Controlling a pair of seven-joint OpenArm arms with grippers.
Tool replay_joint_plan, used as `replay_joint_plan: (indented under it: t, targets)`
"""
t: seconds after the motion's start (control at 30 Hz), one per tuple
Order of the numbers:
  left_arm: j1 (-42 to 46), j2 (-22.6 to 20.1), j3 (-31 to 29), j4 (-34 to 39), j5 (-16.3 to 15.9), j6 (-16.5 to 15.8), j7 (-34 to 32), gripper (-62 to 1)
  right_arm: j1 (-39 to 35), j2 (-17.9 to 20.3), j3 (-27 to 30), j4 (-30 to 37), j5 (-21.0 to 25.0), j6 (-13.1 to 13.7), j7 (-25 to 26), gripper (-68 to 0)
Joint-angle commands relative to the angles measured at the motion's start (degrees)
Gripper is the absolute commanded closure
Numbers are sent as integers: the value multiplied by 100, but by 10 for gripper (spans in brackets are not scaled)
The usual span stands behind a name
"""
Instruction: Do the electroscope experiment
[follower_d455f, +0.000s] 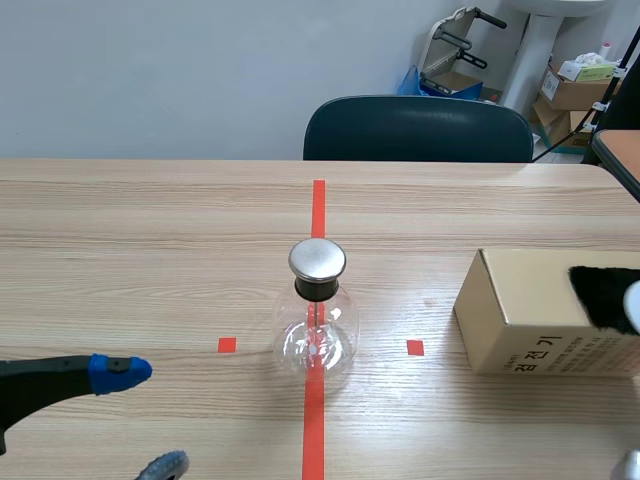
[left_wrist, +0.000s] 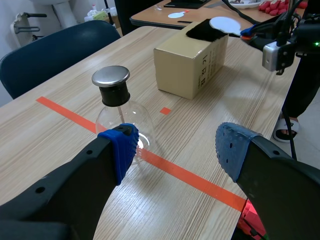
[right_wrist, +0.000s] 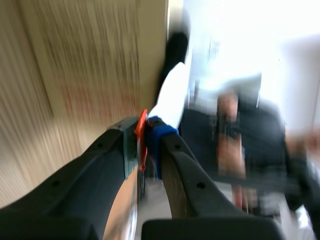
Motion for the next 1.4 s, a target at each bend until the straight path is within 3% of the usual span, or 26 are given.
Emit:
replay_joint_plan:
  t: [0.0, 0.07, 0.2, 0.27, 0.33, 0.5, 0.57, 0.77, 0.83, 1.0, 1.2, 1.37]
  targets:
    - [-15, -2, 33, 98, -15, -9, -81, -362, 20, 28, 4, 50, 15, -264, 337, -19]
    - [-15, 0, 33, 98, -15, -9, -81, -362, 17, 11, 9, 50, 24, -264, 295, -19]
    - [-15, 13, 33, 98, -15, -9, -79, -362, 15, -39, 13, 48, 42, -264, -1091, -19]
    - [-15, 15, 33, 98, -15, -9, -79, -362, 17, -35, 13, 48, 39, -264, -1499, -19]
    - [-15, 15, 33, 98, -15, -9, -79, -362, 17, -31, 13, 48, 17, -264, -1331, -20]
    - [-15, 15, 33, 98, -15, -7, -81, -362, 20, -35, 7, 48, 17, -264, 83, -19]
    - [-15, 15, 33, 98, -15, -7, -81, -362, 15, -37, 9, 48, 22, -264, 26, -20]
    - [-17, 15, 33, 98, -15, -7, -81, -362, 17, -35, 13, 48, 26, -264, -1307, -19]
    - [-17, 15, 33, 98, -15, -4, -81, -362, 17, -35, 13, 48, 17, -264, -1204, -19]
    - [-20, 15, 33, 98, -15, 0, -81, -362, 17, -35, 7, 48, 17, -264, -271, -19]
    - [-55, 15, 33, 96, -15, 39, -59, -362, 17, -35, 7, 48, 17, -264, -245, -19]
    - [-284, 50, 33, 72, -15, 39, 358, -341, 17, -37, 7, 48, 17, -264, -247, -19]
